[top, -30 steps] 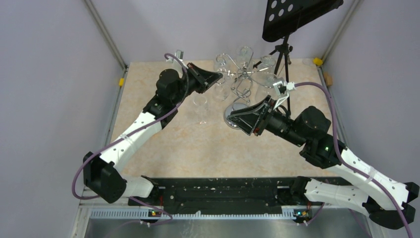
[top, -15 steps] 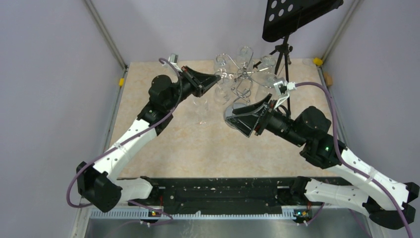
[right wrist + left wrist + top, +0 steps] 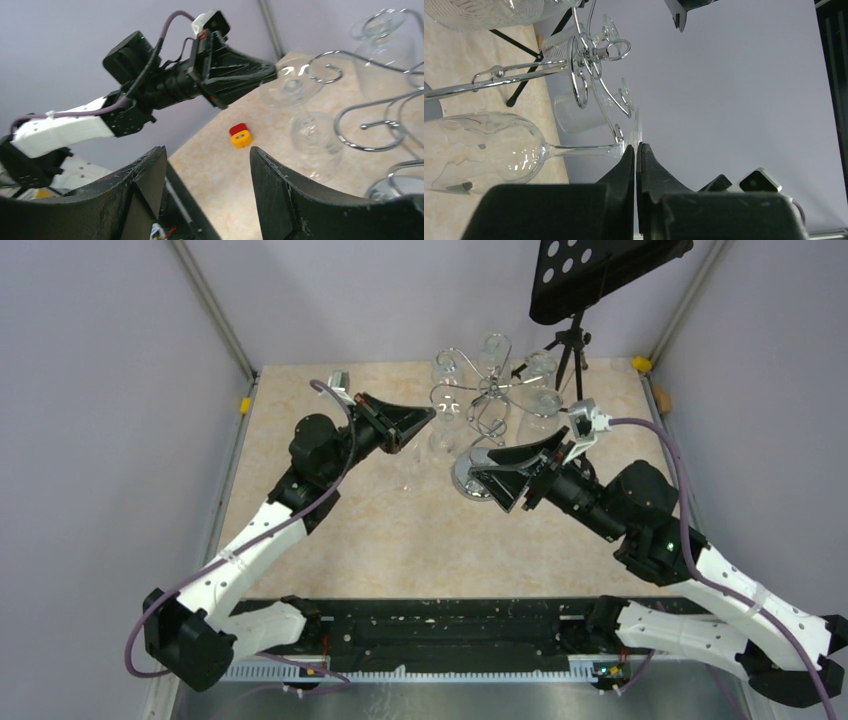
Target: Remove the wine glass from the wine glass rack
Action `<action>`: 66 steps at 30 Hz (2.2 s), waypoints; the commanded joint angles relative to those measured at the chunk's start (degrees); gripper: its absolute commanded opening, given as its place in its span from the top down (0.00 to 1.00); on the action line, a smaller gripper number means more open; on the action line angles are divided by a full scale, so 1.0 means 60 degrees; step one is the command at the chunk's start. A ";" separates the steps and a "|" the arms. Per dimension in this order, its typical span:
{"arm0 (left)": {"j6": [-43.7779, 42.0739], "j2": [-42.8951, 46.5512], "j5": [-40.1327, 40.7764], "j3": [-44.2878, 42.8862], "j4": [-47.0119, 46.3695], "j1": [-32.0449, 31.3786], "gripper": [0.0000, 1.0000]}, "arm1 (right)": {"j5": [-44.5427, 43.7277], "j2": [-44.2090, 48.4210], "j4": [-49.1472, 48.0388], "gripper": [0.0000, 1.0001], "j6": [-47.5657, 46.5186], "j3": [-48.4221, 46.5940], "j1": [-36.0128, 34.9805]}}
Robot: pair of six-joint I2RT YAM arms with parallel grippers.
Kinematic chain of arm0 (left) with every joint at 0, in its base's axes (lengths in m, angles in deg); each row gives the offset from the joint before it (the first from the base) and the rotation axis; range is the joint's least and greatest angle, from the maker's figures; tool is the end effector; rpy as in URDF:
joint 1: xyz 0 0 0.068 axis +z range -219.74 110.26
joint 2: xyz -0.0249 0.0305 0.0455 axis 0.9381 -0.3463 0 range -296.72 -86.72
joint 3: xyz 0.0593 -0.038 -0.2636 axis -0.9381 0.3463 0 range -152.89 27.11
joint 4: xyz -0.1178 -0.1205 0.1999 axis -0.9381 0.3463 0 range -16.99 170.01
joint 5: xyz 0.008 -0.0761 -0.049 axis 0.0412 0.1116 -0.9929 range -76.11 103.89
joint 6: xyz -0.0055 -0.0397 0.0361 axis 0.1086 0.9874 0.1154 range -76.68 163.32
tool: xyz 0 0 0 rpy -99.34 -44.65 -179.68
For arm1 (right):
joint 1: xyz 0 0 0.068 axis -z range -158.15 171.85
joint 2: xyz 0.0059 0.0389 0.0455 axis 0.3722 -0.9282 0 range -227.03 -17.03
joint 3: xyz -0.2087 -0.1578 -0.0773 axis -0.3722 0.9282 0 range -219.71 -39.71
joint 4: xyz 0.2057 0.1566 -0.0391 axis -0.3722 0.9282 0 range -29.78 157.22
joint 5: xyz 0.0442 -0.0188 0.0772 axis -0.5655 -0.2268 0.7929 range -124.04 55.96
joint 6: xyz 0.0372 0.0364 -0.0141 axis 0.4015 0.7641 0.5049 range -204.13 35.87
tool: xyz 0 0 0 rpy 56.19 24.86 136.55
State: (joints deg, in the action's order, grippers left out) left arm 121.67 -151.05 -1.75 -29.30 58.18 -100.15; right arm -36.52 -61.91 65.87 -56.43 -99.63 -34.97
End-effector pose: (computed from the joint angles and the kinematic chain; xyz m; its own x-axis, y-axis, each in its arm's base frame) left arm 0.2229 -0.1419 0.3901 -0.6825 -0.6930 -0.2322 0.2465 0.0808 -0.9658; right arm 0.0900 0.1348 0.4392 -0.2987 0.3917 -0.8703 -0.7611 0.4523 0.4648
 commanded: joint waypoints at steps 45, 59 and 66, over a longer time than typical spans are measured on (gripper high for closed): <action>0.0772 0.4875 -0.1418 0.2190 0.1082 0.0074 1.00 | 0.3976 -0.3198 -0.5534 0.73 -0.5861 0.1150 0.0046; 0.0150 0.5080 -0.0806 0.1926 0.1831 0.0082 0.42 | 0.3662 -0.2892 -0.6801 1.00 -0.4737 0.1403 0.0039; -0.0245 0.5226 -0.0125 0.2294 0.2387 0.0139 0.22 | 0.2231 -0.2001 -0.7583 1.00 -0.4263 0.1780 0.0048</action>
State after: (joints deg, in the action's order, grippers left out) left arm 122.41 -120.54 -5.14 -15.85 72.30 -99.67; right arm -17.77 -79.00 30.11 -85.06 -89.19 -34.97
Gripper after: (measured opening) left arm 0.770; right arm 0.106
